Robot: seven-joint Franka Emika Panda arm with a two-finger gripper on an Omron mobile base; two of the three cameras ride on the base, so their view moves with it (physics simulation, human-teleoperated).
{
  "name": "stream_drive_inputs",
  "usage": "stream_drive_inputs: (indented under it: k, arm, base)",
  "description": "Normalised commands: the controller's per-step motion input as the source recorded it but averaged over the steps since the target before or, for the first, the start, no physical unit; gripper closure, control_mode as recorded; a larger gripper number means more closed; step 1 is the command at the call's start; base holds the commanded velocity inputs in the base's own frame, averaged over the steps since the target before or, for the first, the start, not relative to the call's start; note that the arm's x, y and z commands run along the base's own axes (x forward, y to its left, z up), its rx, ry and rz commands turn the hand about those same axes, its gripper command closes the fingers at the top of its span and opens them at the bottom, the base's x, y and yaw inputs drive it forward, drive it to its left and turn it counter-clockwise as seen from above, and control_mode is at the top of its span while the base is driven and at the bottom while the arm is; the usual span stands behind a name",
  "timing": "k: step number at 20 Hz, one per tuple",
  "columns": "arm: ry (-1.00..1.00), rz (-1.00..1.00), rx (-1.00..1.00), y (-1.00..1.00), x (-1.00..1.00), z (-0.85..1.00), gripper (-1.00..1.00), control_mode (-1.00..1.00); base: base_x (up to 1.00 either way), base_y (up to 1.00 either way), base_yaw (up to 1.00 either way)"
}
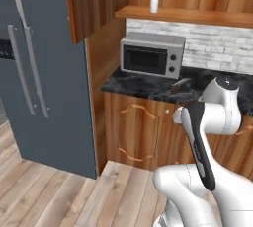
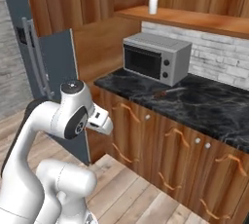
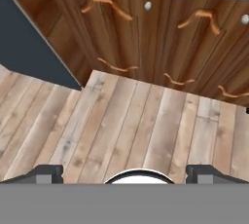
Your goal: Move the cutting board and knife to the sink. Then move spray from the cabinet to the counter.
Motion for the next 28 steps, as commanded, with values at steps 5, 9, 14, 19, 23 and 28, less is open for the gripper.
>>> stream_drive_inputs:
  k: [5, 9, 14, 19, 23, 28]
  arm:
    - [0.0, 0.0, 0.0, 0.0, 0.0, 0.0, -1.0, 1.0]
    - [0.0, 0.0, 0.0, 0.0, 0.0, 0.0, -1.0, 1.0]
    - [0.0, 0.0, 0.0, 0.0, 0.0, 0.0, -1.0, 1.0]
    - [0.0, 0.0, 0.0, 0.0, 0.0, 0.0, -1.0, 1.0]
    - [0.0, 0.0, 0.0, 0.0, 0.0, 0.0, -1.0, 1.0]
    - [0.0, 0.0, 0.0, 0.0, 0.0, 0.0, -1.0, 1.0]
  base:
    - [0.71, 0.05, -0.22]
    - [0.67, 0.01, -0.23]
    - [0.63, 0.13, -0.32]
    - [0.64, 0.24, -0.32]
    - [0.66, 0.39, -0.27]
    - [0.54, 0.37, -0.23]
